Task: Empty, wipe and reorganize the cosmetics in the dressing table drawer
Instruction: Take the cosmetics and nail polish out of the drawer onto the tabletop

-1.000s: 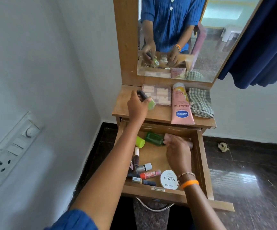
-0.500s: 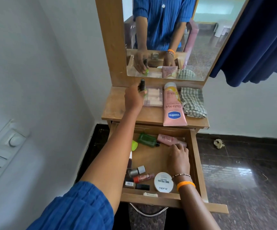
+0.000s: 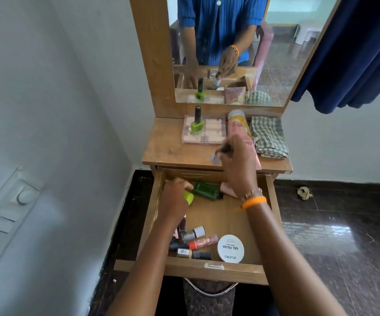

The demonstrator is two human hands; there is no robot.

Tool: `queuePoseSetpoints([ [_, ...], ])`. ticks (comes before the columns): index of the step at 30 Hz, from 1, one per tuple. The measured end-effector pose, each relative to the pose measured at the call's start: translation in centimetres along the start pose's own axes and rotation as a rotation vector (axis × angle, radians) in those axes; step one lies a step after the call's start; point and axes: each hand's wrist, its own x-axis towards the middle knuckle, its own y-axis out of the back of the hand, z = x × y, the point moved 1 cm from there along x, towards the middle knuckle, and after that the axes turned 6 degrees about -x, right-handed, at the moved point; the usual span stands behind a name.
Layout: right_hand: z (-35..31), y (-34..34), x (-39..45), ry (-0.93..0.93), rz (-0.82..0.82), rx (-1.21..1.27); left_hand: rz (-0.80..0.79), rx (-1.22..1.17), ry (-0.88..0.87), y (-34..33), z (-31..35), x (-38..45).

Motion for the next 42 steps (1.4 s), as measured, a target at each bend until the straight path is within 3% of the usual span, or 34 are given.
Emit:
queuePoseSetpoints([
  [8,0.3,-3.2,9.1,0.008,0.035,-0.065,-0.098,0.105,-0.132,-0.8,-1.3,-0.8],
  [11,-0.1,-2.8,8.4,0.007,0.088,-0.043,-0.08,0.139,-0.16,-1.3,-1.2,-0.4],
  [15,0.0,-2.1,2.3,0.171,0.216,-0.029,-0.071,0.237,-0.194,-1.9,-1.7,0.3],
  [19,3.1,-3.9,-4.1,0.247,-0.042,-0.236,-0.104,0.234,-0.14,-1.9,-1.7,0.8],
  [24,7.1,-6.7,-4.6,0.105,-0.404,-0.602,-0.117,0.298,-0.126,-1.6,-1.8,0.9],
  [28,8.1,-8.0,-4.5,0.151,-0.422,-0.705,-0.151,0.444,-0.168,-1.9,-2.2,0.9],
  [31,8.1,-7.6,-4.3,0.096,-0.433,-0.627,-0.109,0.447,-0.208,-1.8,-2.4,0.7],
  [34,7.4,-6.5,-4.7,0.06,-0.32,-0.479,-0.047,0.378,-0.247,-1.7,-2.6,0.3],
  [39,4.2,-4.0,-5.9,0.18,-0.135,-0.288,-0.008,0.041,-0.157,0.5,-2.0,-0.9],
  [42,1.2,-2.8,-5.8,0.184,-0.089,-0.021,0.068,-0.188,-0.114,3.2,-0.9,-1.4],
])
